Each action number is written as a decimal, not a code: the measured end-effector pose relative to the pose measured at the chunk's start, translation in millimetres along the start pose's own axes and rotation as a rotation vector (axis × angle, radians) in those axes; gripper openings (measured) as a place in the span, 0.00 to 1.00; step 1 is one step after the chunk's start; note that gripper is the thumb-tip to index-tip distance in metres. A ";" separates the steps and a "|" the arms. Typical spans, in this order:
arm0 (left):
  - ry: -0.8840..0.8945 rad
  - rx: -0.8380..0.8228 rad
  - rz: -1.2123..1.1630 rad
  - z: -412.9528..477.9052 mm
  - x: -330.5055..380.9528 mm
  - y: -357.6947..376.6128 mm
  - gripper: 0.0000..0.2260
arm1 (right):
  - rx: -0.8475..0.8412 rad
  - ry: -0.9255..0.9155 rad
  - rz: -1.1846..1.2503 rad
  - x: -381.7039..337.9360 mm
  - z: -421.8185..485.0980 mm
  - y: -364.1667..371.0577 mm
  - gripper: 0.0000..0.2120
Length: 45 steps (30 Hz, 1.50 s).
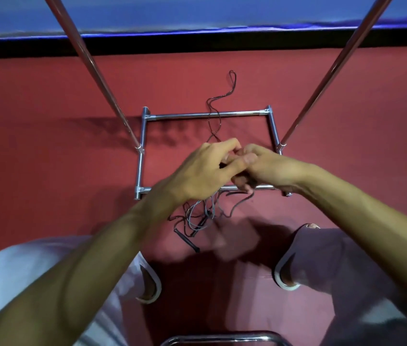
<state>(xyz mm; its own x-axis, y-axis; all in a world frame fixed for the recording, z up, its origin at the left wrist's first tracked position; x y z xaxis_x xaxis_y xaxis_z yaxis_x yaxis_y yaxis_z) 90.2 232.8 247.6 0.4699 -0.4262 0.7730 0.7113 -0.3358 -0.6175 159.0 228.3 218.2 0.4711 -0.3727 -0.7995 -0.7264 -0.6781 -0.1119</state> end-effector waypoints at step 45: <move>-0.483 0.009 -0.615 -15.0 -27.4 -18.2 0.07 | 0.031 -0.191 -0.015 -45.7 11.4 0.5 0.21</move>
<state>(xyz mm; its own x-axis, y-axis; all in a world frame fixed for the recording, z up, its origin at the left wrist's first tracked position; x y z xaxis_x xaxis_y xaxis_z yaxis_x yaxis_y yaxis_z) 56.5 238.0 235.5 0.1637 0.2481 0.9548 0.9211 -0.3849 -0.0580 131.4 252.2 248.0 0.3805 -0.2340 -0.8947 -0.7366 -0.6616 -0.1402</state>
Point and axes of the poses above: each hand's wrist, its own z-axis towards the middle knuckle, its own y-axis out of the palm, x = y × z, the point moved 10 cm from there along z, towards the middle knuckle, and after that the axes turned 10 degrees about y, right-handed, at the moved point
